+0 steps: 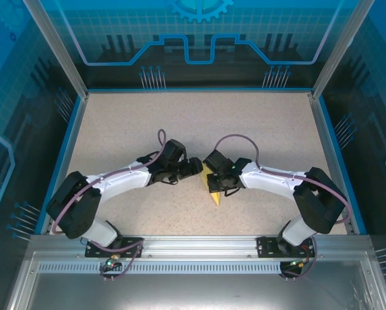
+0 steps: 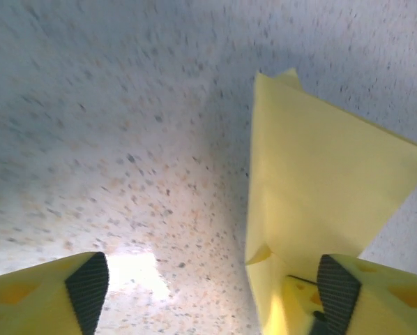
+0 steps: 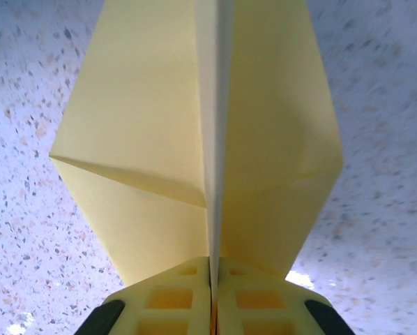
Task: Fold a paper plane with a square sheet of paper (pick it up from the middle)
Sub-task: Move the paper plane to the center of the table.
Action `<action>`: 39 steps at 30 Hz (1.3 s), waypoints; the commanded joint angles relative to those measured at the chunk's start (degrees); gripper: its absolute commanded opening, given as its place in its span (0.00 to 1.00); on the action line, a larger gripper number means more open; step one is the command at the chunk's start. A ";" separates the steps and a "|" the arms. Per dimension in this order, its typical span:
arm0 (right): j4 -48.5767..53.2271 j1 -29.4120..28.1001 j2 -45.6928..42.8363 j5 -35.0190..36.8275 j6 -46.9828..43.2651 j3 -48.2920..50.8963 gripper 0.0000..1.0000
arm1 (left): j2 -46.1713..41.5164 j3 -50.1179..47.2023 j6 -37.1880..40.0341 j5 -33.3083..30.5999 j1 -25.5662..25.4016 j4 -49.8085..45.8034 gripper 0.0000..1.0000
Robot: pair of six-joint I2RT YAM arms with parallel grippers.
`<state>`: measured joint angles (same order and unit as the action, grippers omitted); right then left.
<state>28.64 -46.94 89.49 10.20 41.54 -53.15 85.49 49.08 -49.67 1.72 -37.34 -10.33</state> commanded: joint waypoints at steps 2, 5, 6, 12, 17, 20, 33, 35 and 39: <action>5.80 0.37 0.74 5.41 -2.76 -1.90 0.09 | -2.72 1.50 0.20 -11.06 0.58 -10.77 0.91; 6.34 0.44 2.93 6.48 -2.86 -2.91 0.11 | -3.18 1.29 -0.39 -13.07 0.77 -12.70 0.95; 6.30 0.51 3.75 6.50 -2.78 -3.24 0.11 | -3.24 1.20 -0.57 -13.27 0.87 -12.91 0.99; 5.44 0.55 7.23 5.63 -1.71 -4.42 0.16 | -2.77 1.13 -1.21 -13.76 1.22 -13.89 0.99; 4.43 0.64 8.88 3.72 0.35 -4.36 0.19 | -2.44 1.37 -1.30 -13.76 1.53 -14.28 0.99; 4.22 0.44 9.83 3.60 1.46 -4.10 0.19 | -2.20 1.37 -1.36 -13.67 1.57 -14.28 0.99; 4.20 -0.07 11.86 6.49 3.75 -1.98 0.12 | -2.42 1.28 -1.06 -13.66 2.05 -15.49 0.99; 4.95 0.63 10.00 7.32 2.00 -4.91 0.10 | -2.63 1.28 -1.08 -13.92 2.24 -15.86 0.99; 3.42 4.56 10.42 3.46 -1.75 -11.21 0.06 | -3.22 1.25 -1.34 -14.32 2.62 -16.63 0.99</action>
<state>32.60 -44.99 99.13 14.46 42.33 -59.68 83.33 49.47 -50.68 -10.98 -35.42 -24.60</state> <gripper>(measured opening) 0.070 0.988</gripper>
